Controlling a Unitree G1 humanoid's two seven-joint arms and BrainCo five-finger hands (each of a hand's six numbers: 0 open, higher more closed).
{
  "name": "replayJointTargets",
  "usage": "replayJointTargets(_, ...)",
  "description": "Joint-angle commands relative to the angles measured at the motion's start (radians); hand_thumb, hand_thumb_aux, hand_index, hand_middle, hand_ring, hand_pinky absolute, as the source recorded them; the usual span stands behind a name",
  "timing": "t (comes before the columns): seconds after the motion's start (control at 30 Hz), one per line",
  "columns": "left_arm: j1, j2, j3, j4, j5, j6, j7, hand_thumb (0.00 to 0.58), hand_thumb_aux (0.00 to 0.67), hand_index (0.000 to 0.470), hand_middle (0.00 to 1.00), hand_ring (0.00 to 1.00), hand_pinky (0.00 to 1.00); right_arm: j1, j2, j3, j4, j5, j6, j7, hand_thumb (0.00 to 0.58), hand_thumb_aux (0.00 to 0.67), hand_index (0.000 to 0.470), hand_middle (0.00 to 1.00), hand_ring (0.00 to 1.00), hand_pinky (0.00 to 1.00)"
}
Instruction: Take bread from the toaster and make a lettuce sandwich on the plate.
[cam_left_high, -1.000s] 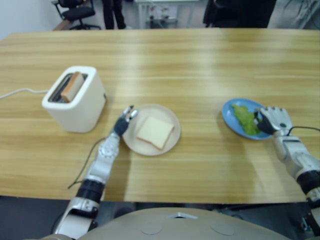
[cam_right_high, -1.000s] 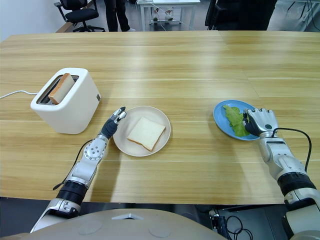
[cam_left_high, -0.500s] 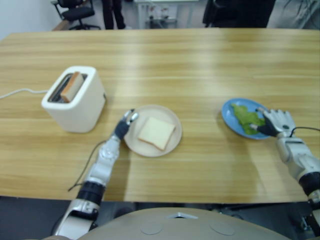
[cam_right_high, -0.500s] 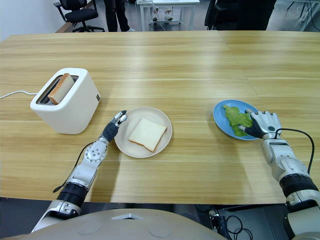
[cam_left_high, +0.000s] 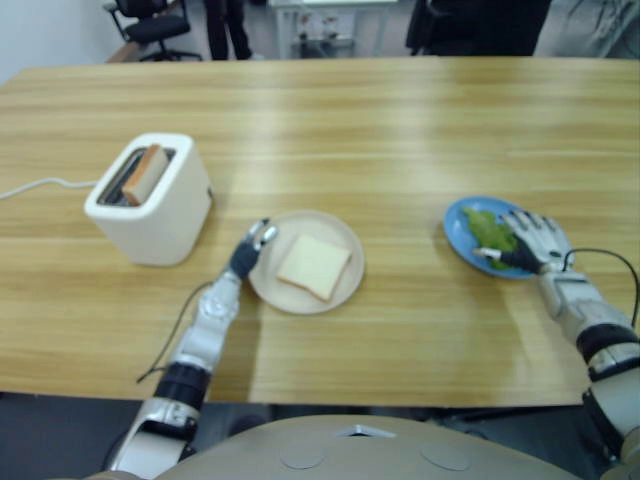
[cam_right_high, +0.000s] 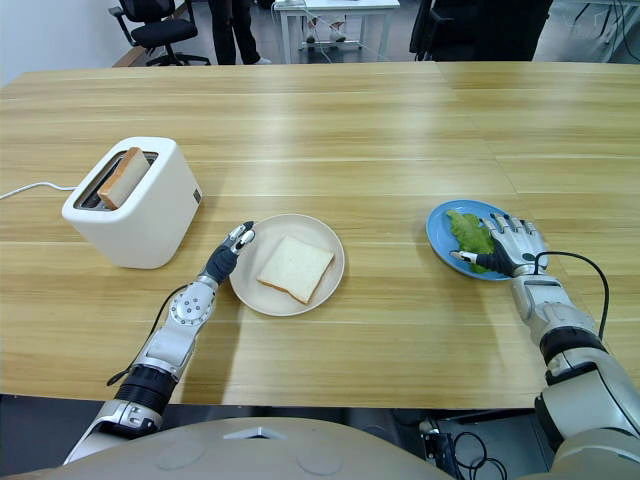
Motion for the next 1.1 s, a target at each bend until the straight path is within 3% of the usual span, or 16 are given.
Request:
replayJointTargets(0.03, 0.013, 0.0, -0.007, 0.021, -0.002, 0.015, -0.007, 0.0, 0.0, 0.0, 0.0, 0.0, 0.0, -0.016, 0.004, 0.029, 0.037, -0.01, -0.011, -0.009, 0.0, 0.0, 0.0, 0.0, 0.0, 0.0)
replayJointTargets(0.13, 0.017, 0.001, -0.006, 0.017, -0.001, 0.017, -0.007, 0.0, 0.0, 0.0, 0.0, 0.0, 0.0, -0.021, -0.001, 0.04, 0.049, -0.011, -0.013, -0.015, 0.023, 0.013, 0.009, 0.0, 0.0, 0.0)
replayJointTargets(0.27, 0.022, 0.0, -0.007, 0.012, 0.001, 0.018, -0.005, 0.0, 0.0, 0.0, 0.0, 0.0, 0.0, -0.025, -0.007, 0.047, 0.055, -0.014, -0.012, -0.016, 0.175, 0.11, 0.076, 0.0, 0.0, 0.0)
replayJointTargets(0.37, 0.027, -0.001, -0.009, 0.004, 0.003, 0.021, -0.003, 0.0, 0.0, 0.0, 0.0, 0.0, 0.0, -0.031, -0.007, 0.058, 0.066, -0.016, -0.012, -0.012, 0.328, 0.229, 0.157, 0.0, 0.0, 0.0)
replayJointTargets(0.4, 0.028, -0.001, -0.009, 0.001, 0.004, 0.022, -0.003, 0.0, 0.0, 0.0, 0.0, 0.0, 0.0, -0.032, -0.007, 0.061, 0.072, -0.016, -0.012, -0.009, 0.355, 0.252, 0.173, 0.0, 0.0, 0.0)
replayJointTargets(0.43, 0.029, -0.001, -0.01, -0.001, 0.004, 0.023, -0.003, 0.0, 0.0, 0.0, 0.0, 0.0, 0.0, -0.033, -0.006, 0.063, 0.076, -0.015, -0.011, -0.008, 0.42, 0.318, 0.218, 0.0, 0.0, 0.0)
replayJointTargets(0.47, 0.029, -0.001, -0.011, -0.002, 0.005, 0.024, -0.003, 0.0, 0.0, 0.0, 0.0, 0.0, 0.0, -0.033, -0.006, 0.065, 0.08, -0.015, -0.011, -0.007, 0.445, 0.347, 0.238, 0.0, 0.0, 0.0)
replayJointTargets(0.67, 0.038, -0.001, -0.014, -0.015, 0.006, 0.03, -0.006, 0.0, 0.0, 0.0, 0.0, 0.0, 0.0, -0.038, 0.002, 0.072, 0.105, -0.01, -0.011, 0.009, 0.511, 0.439, 0.301, 0.0, 0.0, 0.0)
replayJointTargets(0.73, 0.04, -0.001, -0.015, -0.018, 0.006, 0.032, -0.007, 0.0, 0.0, 0.0, 0.0, 0.0, 0.0, -0.038, 0.004, 0.072, 0.111, -0.008, -0.012, 0.016, 0.548, 0.512, 0.352, 0.0, 0.0, 0.0)
replayJointTargets(0.77, 0.041, -0.001, -0.015, -0.019, 0.006, 0.033, -0.007, 0.0, 0.0, 0.0, 0.0, 0.0, 0.0, -0.039, 0.005, 0.072, 0.113, -0.007, -0.013, 0.019, 0.548, 0.512, 0.352, 0.0, 0.0, 0.0)
replayJointTargets(0.8, 0.042, -0.001, -0.015, -0.022, 0.006, 0.034, -0.007, 0.0, 0.0, 0.0, 0.0, 0.0, 0.0, -0.038, 0.006, 0.072, 0.114, -0.006, -0.014, 0.022, 0.567, 0.57, 0.391, 0.0, 0.0, 0.0)
replayJointTargets(0.9, 0.045, -0.001, -0.014, -0.026, 0.006, 0.037, -0.008, 0.0, 0.0, 0.0, 0.0, 0.0, 0.0, -0.036, 0.008, 0.07, 0.116, -0.002, -0.016, 0.03, 0.576, 0.612, 0.42, 0.0, 0.0, 0.0)
replayJointTargets(0.93, 0.048, 0.0, -0.013, -0.031, 0.006, 0.038, -0.007, 0.0, 0.0, 0.0, 0.0, 0.0, 0.0, -0.036, 0.008, 0.07, 0.116, -0.001, -0.016, 0.033, 0.58, 0.67, 0.46, 0.0, 0.0, 0.0)
replayJointTargets(1.1, 0.058, 0.0, -0.011, -0.042, 0.005, 0.042, -0.006, 0.0, 0.0, 0.0, 0.0, 0.0, 0.0, -0.035, 0.006, 0.069, 0.111, 0.009, -0.022, 0.036, 0.58, 0.67, 0.46, 0.0, 0.0, 0.0)
